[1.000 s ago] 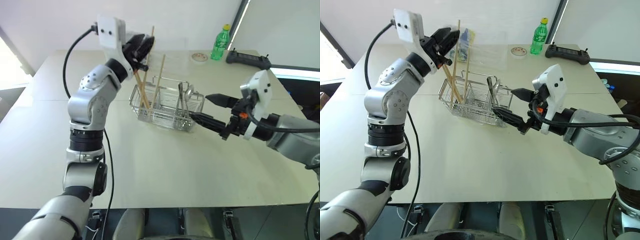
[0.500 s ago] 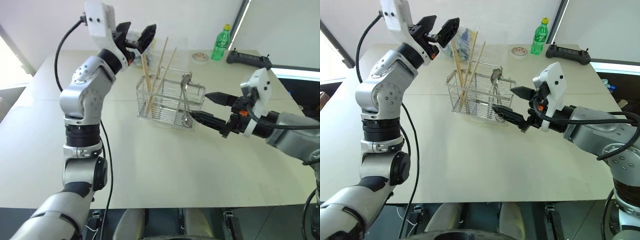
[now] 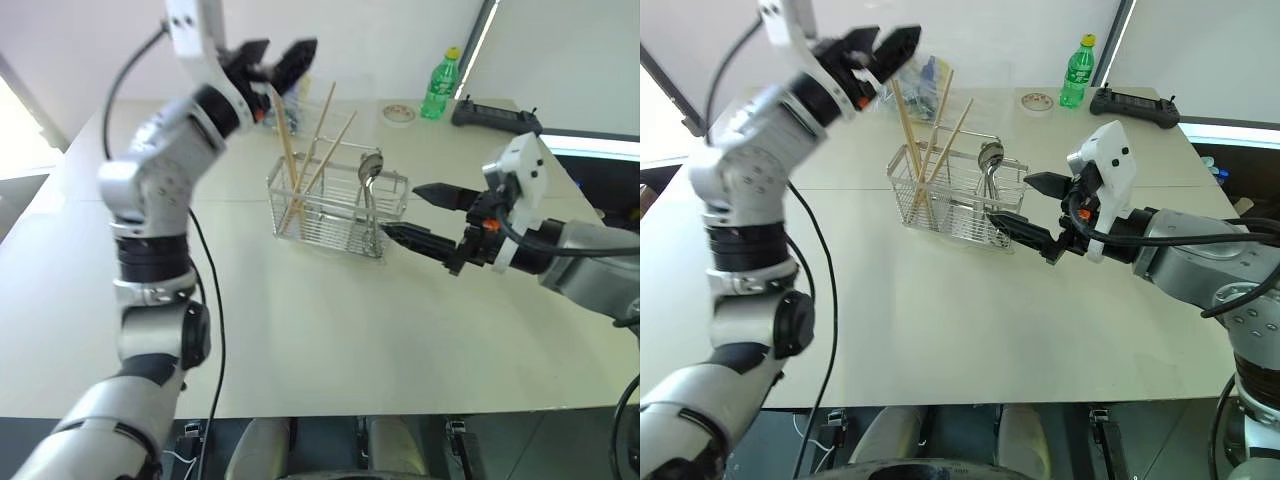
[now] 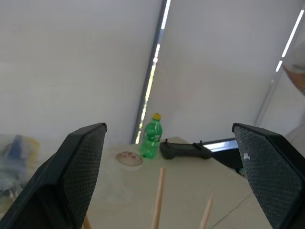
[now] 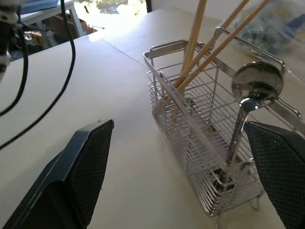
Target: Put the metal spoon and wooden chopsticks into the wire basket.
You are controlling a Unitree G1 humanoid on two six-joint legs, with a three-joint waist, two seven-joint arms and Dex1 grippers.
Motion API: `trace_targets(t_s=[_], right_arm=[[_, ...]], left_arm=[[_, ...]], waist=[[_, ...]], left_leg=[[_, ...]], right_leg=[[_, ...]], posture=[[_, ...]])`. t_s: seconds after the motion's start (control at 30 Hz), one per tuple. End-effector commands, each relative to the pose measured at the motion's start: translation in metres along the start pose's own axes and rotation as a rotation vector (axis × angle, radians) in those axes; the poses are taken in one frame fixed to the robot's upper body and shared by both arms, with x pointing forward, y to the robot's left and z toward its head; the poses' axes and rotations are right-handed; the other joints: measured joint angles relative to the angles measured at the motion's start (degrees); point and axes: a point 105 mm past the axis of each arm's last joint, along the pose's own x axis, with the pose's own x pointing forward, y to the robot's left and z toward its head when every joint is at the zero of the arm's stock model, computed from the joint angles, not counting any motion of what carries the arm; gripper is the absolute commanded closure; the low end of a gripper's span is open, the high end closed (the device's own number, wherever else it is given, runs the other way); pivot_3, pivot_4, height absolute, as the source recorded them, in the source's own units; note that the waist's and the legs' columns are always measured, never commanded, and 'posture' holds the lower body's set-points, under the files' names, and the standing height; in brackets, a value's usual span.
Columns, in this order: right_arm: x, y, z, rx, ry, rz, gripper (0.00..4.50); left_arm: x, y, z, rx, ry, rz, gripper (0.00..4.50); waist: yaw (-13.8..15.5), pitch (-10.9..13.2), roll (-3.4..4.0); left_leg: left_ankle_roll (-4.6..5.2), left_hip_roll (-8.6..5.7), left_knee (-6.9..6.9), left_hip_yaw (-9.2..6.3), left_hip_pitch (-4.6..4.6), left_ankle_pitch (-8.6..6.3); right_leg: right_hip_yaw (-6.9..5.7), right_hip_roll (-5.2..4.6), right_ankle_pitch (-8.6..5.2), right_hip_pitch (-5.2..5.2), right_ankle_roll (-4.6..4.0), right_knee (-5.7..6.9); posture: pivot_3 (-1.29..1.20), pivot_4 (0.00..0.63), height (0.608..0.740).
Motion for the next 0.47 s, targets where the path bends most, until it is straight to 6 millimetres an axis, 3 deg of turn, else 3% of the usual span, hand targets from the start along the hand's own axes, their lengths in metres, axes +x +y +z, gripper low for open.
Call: trace_targets(t_s=[0.03, 0.17, 0.33, 0.47], right_arm=[[-0.011, -0.007, 0.016, -0.042, -0.036, -0.027, 0.0], [-0.015, -0.015, 0.015, -0.047, -0.023, -0.043, 0.0], [-0.022, -0.022, 0.009, -0.057, 0.014, -0.047, 0.0], [-0.021, -0.026, 0.007, -0.056, 0.015, -0.053, 0.0]], left_arm=[[-0.022, -0.01, 0.04, 0.091, 0.011, -0.161, 0.04], [-0.05, -0.01, 0.037, 0.231, 0.161, -0.301, 0.04], [-0.121, 0.008, -0.021, 0.439, 0.614, -0.48, 0.04], [-0.138, 0.014, -0.037, 0.483, 0.71, -0.512, 0.04]], waist=[[-0.9, 0.0, 0.05], [-1.5, 0.0, 0.12], [-2.2, 0.0, 0.27], [-1.8, 0.1, 0.2]], left_leg=[[0.0, 0.0, -0.04, 0.0, 0.01, 0.0], [0.0, 0.0, -0.12, 0.01, 0.03, 0.0], [0.0, 0.05, -0.28, 0.14, 0.11, 0.0], [0.0, 0.21, -0.22, 0.07, -0.01, 0.0]], right_leg=[[0.0, 0.0, 0.0, -0.01, 0.0, 0.01], [0.0, 0.0, -0.01, -0.03, -0.02, 0.02], [0.08, -0.08, -0.15, -0.06, -0.28, -0.02], [0.06, -0.1, -0.27, -0.12, -0.5, -0.04]], posture=[[0.0, 0.15, 0.707], [0.0, 0.15, 0.707], [0.0, 0.15, 0.707], [0.0, 0.15, 0.707]])
